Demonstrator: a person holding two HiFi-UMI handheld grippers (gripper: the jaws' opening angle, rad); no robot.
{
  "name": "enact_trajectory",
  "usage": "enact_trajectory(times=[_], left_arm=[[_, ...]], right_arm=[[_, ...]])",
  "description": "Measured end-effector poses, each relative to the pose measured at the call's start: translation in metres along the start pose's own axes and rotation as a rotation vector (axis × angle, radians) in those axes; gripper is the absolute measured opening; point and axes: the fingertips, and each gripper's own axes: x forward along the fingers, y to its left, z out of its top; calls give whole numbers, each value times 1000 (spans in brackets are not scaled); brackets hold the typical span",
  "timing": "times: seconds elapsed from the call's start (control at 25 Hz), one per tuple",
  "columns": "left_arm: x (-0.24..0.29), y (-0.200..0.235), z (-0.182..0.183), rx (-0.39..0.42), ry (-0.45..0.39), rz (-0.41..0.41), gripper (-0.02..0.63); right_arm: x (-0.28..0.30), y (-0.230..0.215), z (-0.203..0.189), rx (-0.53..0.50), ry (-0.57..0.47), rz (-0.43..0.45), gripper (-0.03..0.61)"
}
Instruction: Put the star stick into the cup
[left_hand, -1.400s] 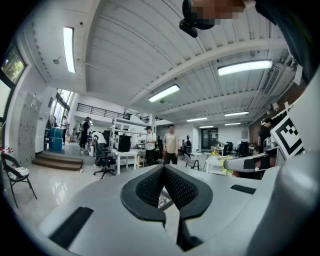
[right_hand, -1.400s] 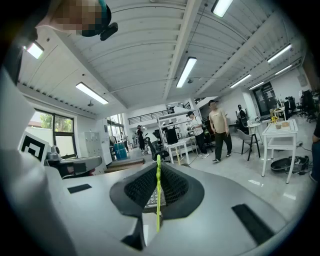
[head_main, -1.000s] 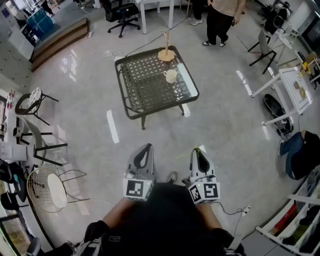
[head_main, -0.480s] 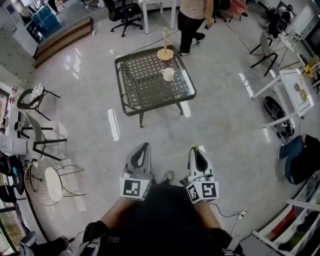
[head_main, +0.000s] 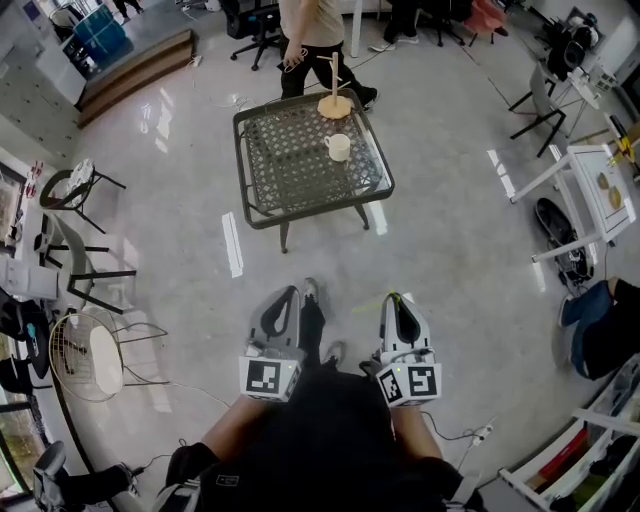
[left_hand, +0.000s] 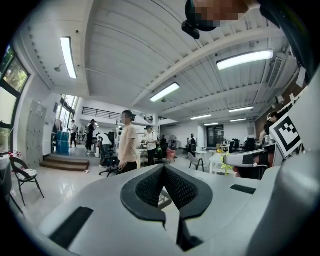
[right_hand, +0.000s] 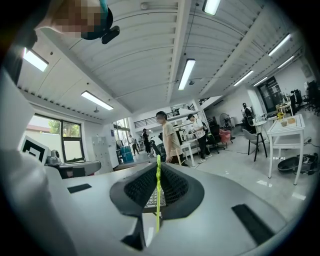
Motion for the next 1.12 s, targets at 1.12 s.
enact_trajectory(times=[1.12], left_arm=[[255, 169, 9, -102, -6, 8, 17]], right_arm=[[308, -42, 26, -59, 60, -9, 21]])
